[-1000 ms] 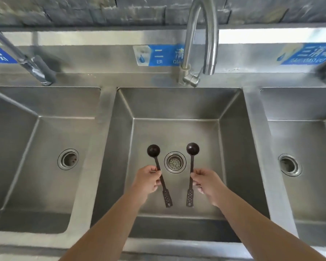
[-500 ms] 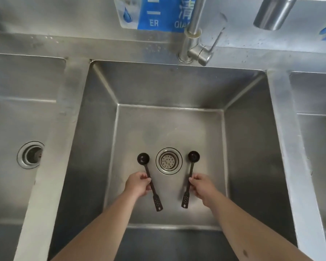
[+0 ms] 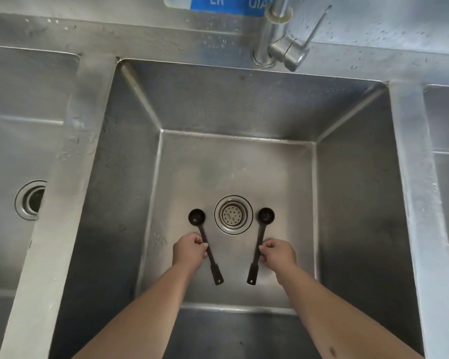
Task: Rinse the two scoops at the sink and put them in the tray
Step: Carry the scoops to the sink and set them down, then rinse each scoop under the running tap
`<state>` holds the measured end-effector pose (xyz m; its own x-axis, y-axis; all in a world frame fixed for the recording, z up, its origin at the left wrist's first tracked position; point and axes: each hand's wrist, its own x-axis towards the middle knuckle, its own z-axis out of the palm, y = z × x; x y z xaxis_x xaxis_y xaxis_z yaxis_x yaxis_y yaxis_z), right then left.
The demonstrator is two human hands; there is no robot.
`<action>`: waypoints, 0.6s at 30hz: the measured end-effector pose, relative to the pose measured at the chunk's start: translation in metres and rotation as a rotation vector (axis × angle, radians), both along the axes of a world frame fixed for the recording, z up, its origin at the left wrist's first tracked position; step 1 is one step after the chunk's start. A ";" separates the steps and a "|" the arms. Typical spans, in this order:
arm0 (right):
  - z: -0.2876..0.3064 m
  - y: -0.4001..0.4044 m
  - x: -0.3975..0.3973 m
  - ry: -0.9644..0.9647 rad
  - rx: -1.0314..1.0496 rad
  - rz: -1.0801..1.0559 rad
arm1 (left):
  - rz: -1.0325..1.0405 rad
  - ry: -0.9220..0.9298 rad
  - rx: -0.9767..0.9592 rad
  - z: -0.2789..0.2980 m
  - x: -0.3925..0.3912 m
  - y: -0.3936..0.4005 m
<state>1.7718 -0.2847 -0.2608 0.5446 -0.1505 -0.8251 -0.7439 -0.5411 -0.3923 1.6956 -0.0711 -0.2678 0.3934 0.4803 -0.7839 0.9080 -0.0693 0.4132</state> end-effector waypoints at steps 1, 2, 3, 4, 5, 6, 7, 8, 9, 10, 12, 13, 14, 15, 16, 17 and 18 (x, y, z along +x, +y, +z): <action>0.001 -0.001 -0.001 -0.008 -0.018 0.040 | -0.016 0.007 0.006 0.001 -0.001 0.001; 0.002 -0.002 -0.001 -0.012 -0.035 0.084 | -0.031 0.013 0.010 0.003 -0.002 0.002; 0.005 -0.003 -0.002 -0.020 -0.046 0.119 | -0.045 0.018 0.018 0.006 -0.002 0.004; 0.009 -0.005 -0.003 -0.024 -0.052 0.141 | -0.061 0.021 0.029 0.011 -0.002 0.005; 0.014 -0.007 -0.004 -0.031 -0.057 0.156 | -0.080 0.019 0.046 0.018 -0.002 0.007; 0.022 -0.009 -0.005 -0.035 -0.061 0.162 | -0.107 0.013 0.074 0.027 -0.001 0.008; 0.032 -0.012 -0.006 -0.042 -0.060 0.162 | -0.140 0.009 0.104 0.038 -0.001 0.009; 0.045 -0.013 -0.005 -0.044 -0.056 0.159 | -0.173 0.007 0.127 0.050 -0.001 0.009; 0.058 -0.013 -0.003 -0.049 -0.051 0.163 | -0.202 -0.001 0.137 0.064 -0.001 0.009; 0.074 -0.011 0.002 -0.058 -0.058 0.167 | -0.226 -0.022 0.138 0.079 0.000 0.010; 0.112 -0.001 0.022 -0.112 -0.054 0.173 | -0.263 -0.090 0.133 0.112 0.009 0.013; 0.133 0.006 0.036 -0.167 -0.033 0.173 | -0.280 -0.128 0.129 0.131 0.018 0.015; 0.155 0.014 0.051 -0.222 -0.015 0.171 | -0.293 -0.172 0.125 0.150 0.031 0.018; 0.179 0.022 0.068 -0.277 0.000 0.174 | -0.301 -0.222 0.120 0.170 0.047 0.020; 0.203 0.031 0.087 -0.337 0.008 0.167 | -0.311 -0.283 0.124 0.191 0.064 0.022; 0.226 0.039 0.105 -0.398 0.019 0.166 | -0.330 -0.351 0.139 0.211 0.084 0.024; 0.247 0.047 0.124 -0.466 0.032 0.161 | -0.361 -0.423 0.165 0.232 0.105 0.025</action>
